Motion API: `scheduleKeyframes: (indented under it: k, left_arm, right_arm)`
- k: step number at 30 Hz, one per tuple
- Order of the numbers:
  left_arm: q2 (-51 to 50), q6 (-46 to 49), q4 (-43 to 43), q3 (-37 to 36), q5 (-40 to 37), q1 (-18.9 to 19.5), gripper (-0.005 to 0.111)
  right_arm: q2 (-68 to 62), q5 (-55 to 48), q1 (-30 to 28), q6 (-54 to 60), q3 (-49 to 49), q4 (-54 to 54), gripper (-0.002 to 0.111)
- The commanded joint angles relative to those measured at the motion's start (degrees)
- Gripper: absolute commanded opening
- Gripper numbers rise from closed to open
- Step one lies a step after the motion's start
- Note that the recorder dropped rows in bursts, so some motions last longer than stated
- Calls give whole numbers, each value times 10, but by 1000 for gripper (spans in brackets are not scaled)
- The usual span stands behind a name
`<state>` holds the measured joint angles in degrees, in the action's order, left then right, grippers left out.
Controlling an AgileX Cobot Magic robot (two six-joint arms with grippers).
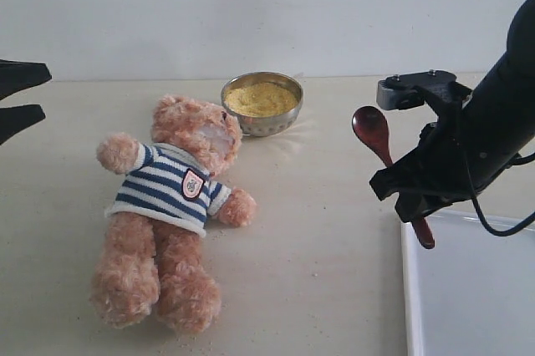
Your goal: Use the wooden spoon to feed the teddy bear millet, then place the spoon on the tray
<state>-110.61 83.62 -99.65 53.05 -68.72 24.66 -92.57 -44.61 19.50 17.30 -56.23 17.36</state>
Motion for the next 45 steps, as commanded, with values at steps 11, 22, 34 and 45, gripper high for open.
scheduleKeyframes:
  k: [11,22,34,45]
  left_arm:
    - [87,-56,0,0,257,26,5]
    - [269,-16,-3,-5,497,-25,5]
    - [488,9,-3,24,463,-70,5]
    - [669,24,-3,24,572,-82,5]
  right_arm:
    - [7,-6,-2,4,3,3,0]
    - [7,3,-1,11,3,16,0]
    - [7,21,-1,22,3,28,0]
    - [7,34,-1,30,3,50,0]
